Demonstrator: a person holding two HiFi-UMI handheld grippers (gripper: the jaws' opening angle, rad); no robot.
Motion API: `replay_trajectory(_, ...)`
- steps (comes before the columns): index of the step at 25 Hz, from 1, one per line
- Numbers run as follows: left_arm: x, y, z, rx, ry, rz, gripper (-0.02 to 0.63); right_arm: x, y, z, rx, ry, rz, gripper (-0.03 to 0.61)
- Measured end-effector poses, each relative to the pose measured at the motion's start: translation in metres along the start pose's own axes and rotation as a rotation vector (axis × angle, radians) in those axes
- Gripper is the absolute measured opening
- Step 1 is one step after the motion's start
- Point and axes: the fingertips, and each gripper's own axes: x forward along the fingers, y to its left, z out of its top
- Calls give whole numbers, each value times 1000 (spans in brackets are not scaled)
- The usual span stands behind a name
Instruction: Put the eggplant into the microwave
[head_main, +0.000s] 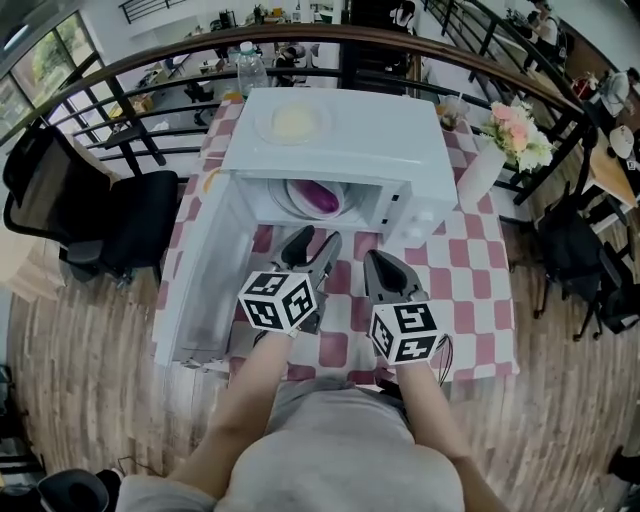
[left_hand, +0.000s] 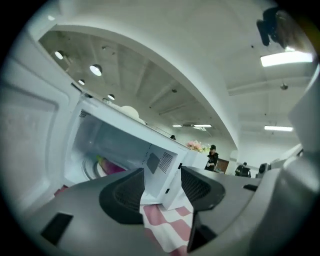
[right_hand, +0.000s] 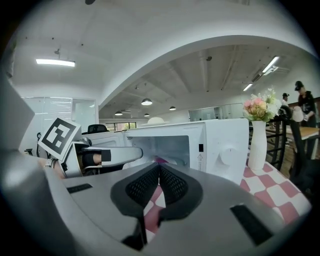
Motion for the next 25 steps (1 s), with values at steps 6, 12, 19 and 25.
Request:
replay_trajectory(6, -8, -31, 12, 213, -3, -39, 154, -3, 6, 10, -26, -44, 15, 26)
replay_trajectory(12, -19, -44, 21, 293, -67, -17, 3, -7, 9, 16, -31, -69, 23, 26)
replay_trajectory(19, -25, -60, 22, 354, -98, -45, 3, -15, 12, 28, -82, -146, 9, 25)
replay_trajectory(25, -26, -64, 20, 386, -87, -24, 3, -22, 17, 35, -109, -171, 22, 24)
